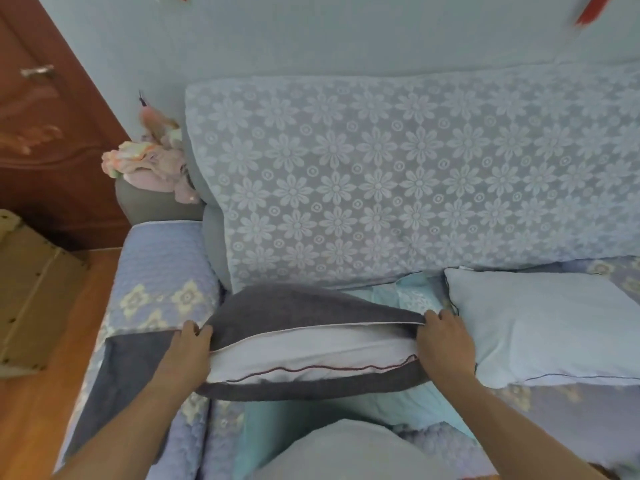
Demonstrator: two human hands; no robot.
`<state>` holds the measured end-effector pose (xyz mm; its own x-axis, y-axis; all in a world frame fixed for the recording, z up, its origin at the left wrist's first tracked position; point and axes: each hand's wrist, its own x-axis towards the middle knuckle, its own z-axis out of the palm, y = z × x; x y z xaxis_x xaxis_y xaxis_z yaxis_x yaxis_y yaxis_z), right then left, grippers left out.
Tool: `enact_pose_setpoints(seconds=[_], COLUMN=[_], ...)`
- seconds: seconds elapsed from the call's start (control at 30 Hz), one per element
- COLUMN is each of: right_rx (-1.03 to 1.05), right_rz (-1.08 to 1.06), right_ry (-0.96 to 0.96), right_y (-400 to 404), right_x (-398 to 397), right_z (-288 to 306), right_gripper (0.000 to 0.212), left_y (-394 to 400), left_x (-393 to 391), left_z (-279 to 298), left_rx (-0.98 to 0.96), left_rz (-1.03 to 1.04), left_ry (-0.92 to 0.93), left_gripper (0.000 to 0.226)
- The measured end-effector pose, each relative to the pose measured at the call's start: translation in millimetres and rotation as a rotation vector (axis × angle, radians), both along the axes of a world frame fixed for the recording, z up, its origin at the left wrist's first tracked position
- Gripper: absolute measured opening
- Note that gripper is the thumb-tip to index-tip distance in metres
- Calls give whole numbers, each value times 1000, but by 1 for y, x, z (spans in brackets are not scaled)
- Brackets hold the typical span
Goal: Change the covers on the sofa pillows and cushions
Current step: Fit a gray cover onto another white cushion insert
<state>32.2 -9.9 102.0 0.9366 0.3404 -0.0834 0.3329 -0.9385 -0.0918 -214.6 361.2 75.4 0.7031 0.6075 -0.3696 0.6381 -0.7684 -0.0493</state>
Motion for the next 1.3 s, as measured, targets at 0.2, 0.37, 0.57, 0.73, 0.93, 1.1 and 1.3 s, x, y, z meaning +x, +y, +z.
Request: enact_pose_setpoints(seconds=[0.2,0.37,0.57,0.73,0.93,1.1,1.3], right_rx=[404,544,514,319,419,132,-24], right_rz=[-496,-363,-168,-322,-191,-85,90], right_ry=[183,-65,-554,-101,-259,109,283], right_y=[22,45,17,-3,-21,-49,-88], right_x=[-3,45,79,90,135,159,116], right_z=[16,110,170,105,141,100,11], right_gripper=[30,20,17,17,20,20,28], left_y=[4,33,5,-37,-13,-44,-136], left_x=[0,79,83,121,120,110,102], left_z=[24,134,168,142,195,137,61], left_rx=[169,149,-96,-159,150,-29,-381], left_rz=[77,170,355,390,271,172,-154], left_ry=[-101,-333,-835,-770,-628,-134,510], left_gripper=[22,27,30,29,24,19,28])
